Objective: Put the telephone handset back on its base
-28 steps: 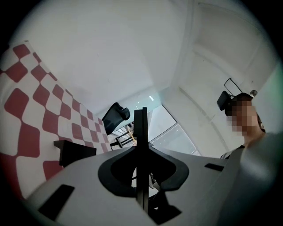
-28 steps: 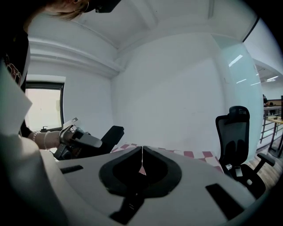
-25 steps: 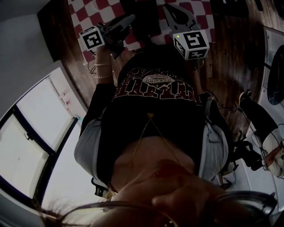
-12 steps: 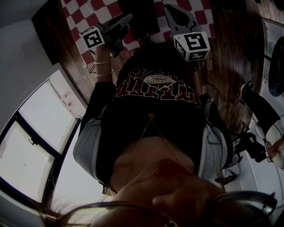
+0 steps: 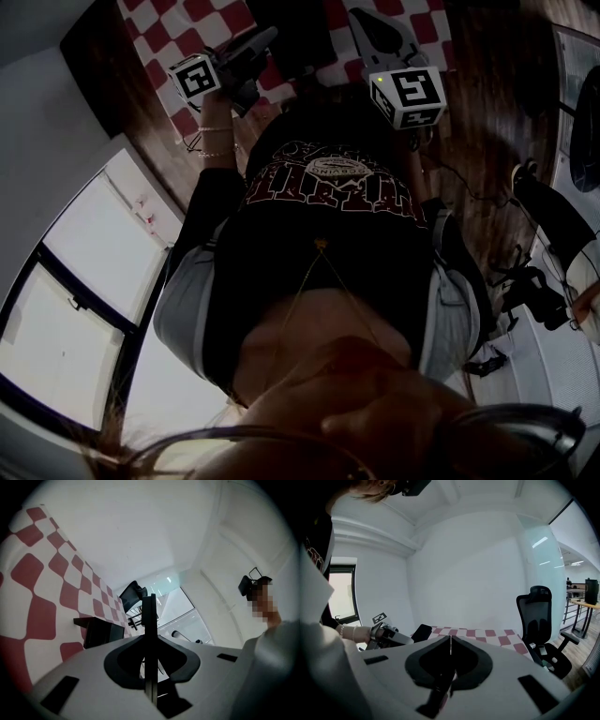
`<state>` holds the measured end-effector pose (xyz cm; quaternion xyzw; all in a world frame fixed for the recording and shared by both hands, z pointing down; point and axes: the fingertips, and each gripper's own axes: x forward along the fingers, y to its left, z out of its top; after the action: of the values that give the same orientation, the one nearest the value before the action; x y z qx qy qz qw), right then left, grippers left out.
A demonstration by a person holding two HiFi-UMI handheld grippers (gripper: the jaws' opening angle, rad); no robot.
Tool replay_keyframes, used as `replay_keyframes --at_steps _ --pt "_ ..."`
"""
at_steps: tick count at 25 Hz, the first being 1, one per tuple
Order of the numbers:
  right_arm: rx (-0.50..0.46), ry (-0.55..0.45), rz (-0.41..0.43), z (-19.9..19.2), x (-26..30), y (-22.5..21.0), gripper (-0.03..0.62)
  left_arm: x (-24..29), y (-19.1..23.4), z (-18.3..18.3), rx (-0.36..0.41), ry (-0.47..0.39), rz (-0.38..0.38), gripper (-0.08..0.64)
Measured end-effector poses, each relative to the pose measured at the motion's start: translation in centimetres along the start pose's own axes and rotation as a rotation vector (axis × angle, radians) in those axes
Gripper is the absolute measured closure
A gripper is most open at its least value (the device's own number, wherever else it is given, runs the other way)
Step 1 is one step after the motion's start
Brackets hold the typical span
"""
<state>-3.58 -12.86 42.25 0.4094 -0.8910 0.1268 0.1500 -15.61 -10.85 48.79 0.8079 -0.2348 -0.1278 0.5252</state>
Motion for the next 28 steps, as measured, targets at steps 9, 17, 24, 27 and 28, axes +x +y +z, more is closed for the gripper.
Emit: replay_keyframes --at_steps 9,17,24,27,28 --pt "0.008 0.016 -0.002 -0.3 0.4 -0.2 0.572 0.2 1.6 -0.5 -0.032 0.015 0.022 0.480" --pt "0.017 0.032 -0.010 -0.7 0.7 -0.7 0.572 0.1 4.6 -1.5 -0.020 0.056 0.063 0.480" --pt "0.023 0.043 -0.021 -1.1 0.7 -1.3 0.572 0.5 6.0 -2.1 -0.047 0.052 0.077 0.479" --pt "0.028 0.048 -0.027 -1.2 0.6 -1.5 0.572 0.4 6.8 -2.6 -0.056 0.061 0.099 0.480" --pt "0.030 0.049 -0.029 -1.3 0.6 -1.6 0.571 0.4 7.1 -2.7 -0.056 0.065 0.106 0.479"
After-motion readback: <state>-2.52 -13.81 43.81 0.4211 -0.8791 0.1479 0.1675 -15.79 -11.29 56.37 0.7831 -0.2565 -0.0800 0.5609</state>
